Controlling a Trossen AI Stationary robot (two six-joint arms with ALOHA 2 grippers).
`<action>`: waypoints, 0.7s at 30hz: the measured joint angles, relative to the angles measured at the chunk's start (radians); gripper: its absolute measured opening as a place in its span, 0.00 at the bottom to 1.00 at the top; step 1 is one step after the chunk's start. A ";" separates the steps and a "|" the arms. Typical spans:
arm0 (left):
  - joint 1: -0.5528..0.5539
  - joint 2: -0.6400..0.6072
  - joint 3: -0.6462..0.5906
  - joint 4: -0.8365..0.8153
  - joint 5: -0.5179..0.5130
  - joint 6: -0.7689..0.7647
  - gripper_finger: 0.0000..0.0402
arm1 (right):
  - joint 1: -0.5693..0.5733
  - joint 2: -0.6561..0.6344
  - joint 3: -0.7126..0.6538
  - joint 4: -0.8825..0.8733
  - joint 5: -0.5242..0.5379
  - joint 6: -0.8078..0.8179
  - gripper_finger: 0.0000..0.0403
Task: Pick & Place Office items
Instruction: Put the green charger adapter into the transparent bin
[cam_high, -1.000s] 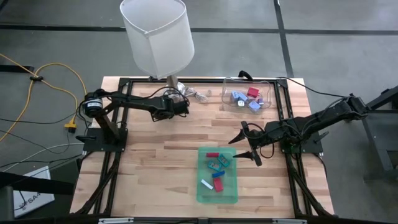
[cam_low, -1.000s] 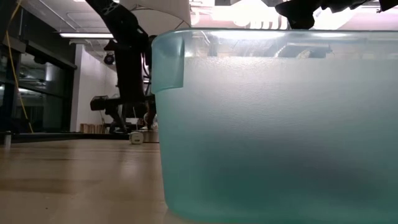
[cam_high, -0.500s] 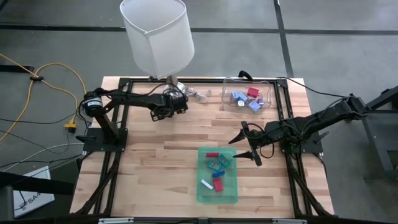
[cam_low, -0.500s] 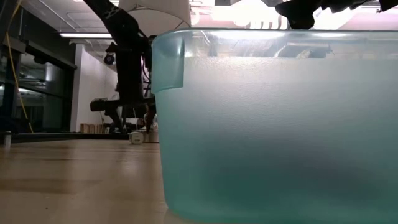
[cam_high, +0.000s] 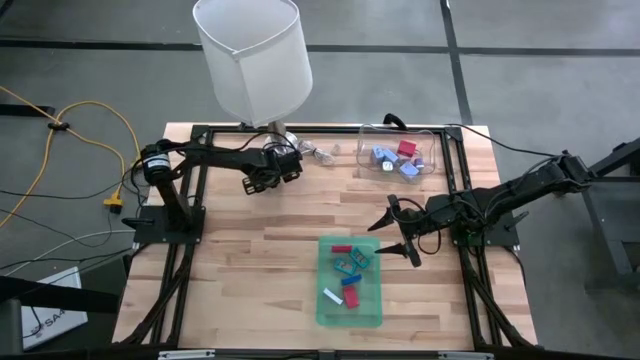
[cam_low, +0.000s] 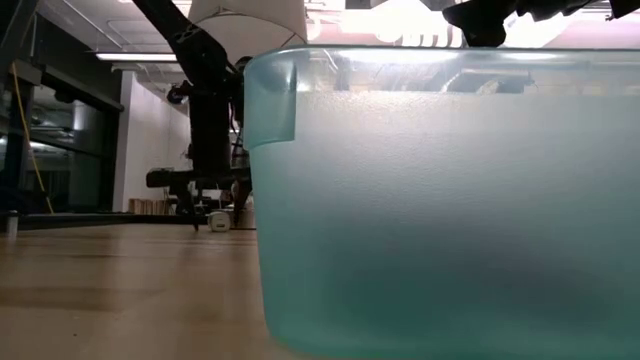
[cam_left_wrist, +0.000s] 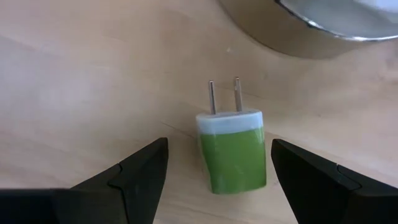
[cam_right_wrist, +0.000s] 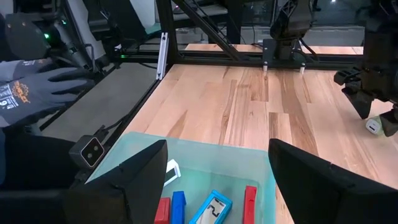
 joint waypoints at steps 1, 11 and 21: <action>0.000 0.003 0.000 0.005 0.002 0.004 0.69 | 0.000 0.000 0.000 0.000 0.000 0.000 0.66; 0.004 0.009 0.000 0.024 0.003 0.013 0.59 | 0.000 0.000 0.000 0.001 0.000 0.000 0.66; 0.004 0.009 0.000 0.031 0.006 0.011 0.52 | 0.000 0.000 0.000 0.001 0.000 0.000 0.66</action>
